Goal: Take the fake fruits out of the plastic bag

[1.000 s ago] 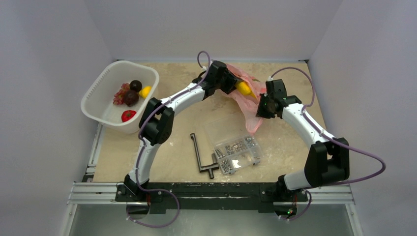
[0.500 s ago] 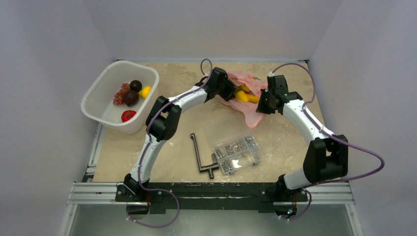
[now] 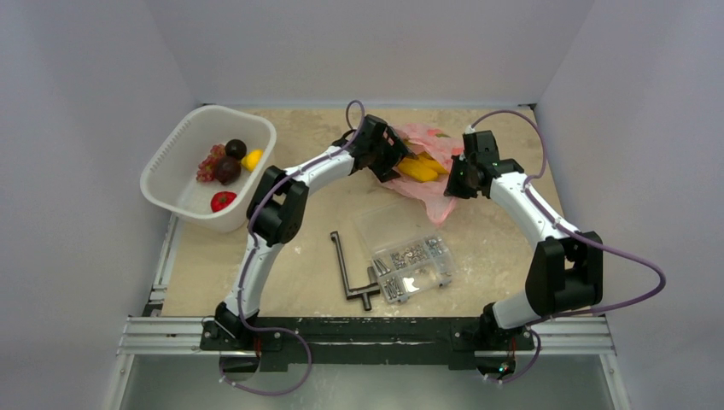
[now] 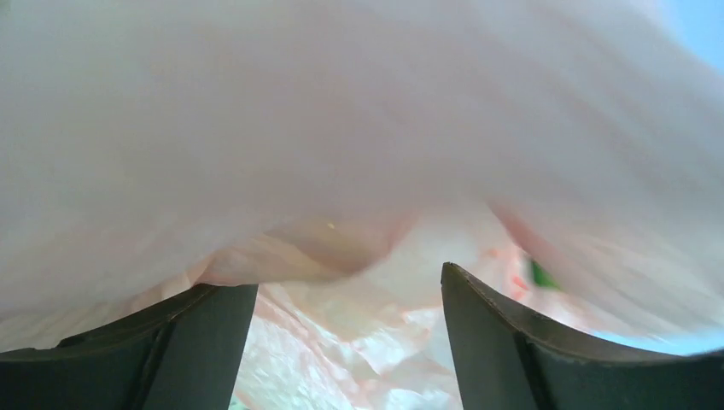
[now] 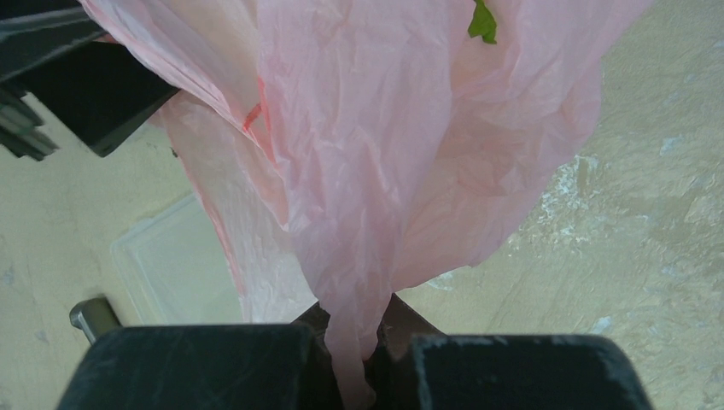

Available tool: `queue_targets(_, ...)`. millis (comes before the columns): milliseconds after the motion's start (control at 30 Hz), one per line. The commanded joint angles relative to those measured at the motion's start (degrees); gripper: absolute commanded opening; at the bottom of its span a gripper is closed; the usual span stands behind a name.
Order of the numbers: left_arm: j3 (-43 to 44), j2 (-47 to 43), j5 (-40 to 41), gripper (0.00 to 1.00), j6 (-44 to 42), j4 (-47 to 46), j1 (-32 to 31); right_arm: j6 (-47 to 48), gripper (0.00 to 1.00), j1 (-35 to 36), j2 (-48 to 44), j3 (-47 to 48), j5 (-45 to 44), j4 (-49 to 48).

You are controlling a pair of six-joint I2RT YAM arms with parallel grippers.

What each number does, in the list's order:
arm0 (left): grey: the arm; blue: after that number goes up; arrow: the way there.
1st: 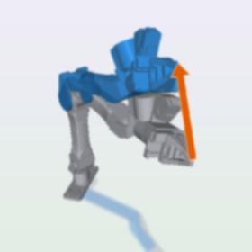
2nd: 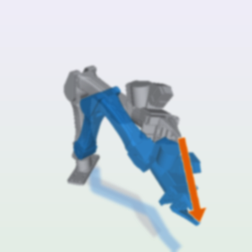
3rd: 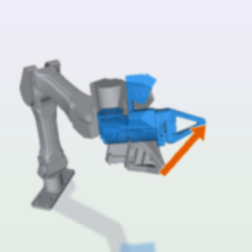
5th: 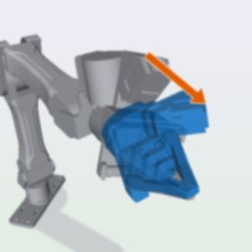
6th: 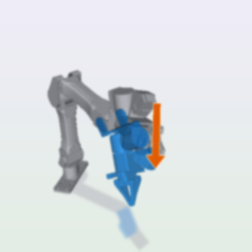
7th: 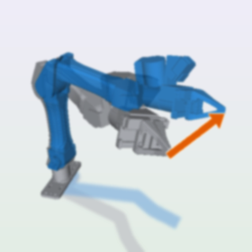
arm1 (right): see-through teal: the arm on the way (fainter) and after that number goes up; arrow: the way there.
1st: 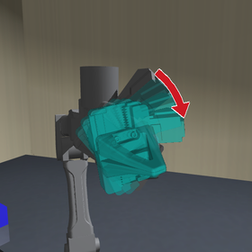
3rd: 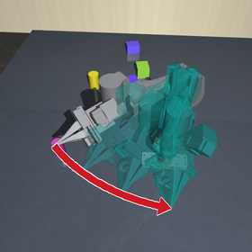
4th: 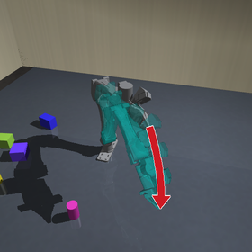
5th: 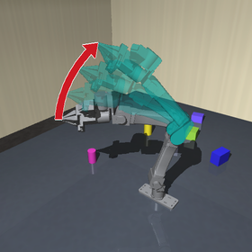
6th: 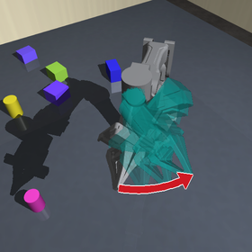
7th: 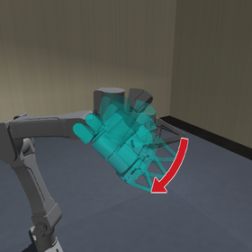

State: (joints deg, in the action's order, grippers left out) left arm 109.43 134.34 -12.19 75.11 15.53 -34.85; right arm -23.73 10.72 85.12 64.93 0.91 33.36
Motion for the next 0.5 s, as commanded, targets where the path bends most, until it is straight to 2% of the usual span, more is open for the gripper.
queue_targets(0, 0.46, -5.62, 1.00, 0.78, -1.54, 0.12, 0.27, 1.19, 0.00, -0.13, -0.54, 0.65, 0.05, -0.58)
queue_targets(167, 2.10, -2.95, 1.21, 0.56, 1.96, -0.35, -0.88, 1.54, 0.00, -0.11, -0.12, 1.49, 0.13, -0.36)
queue_targets(233, 2.32, -2.77, 2.60, 0.51, 2.68, 0.40, -1.45, 1.75, 0.00, -0.09, -0.12, 1.82, 0.27, -0.15)
queue_targets(467, 3.13, -2.10, 9.16, 0.53, 5.57, 3.71, -4.24, 1.74, 0.00, -0.10, 0.16, 1.91, 1.04, -0.40)
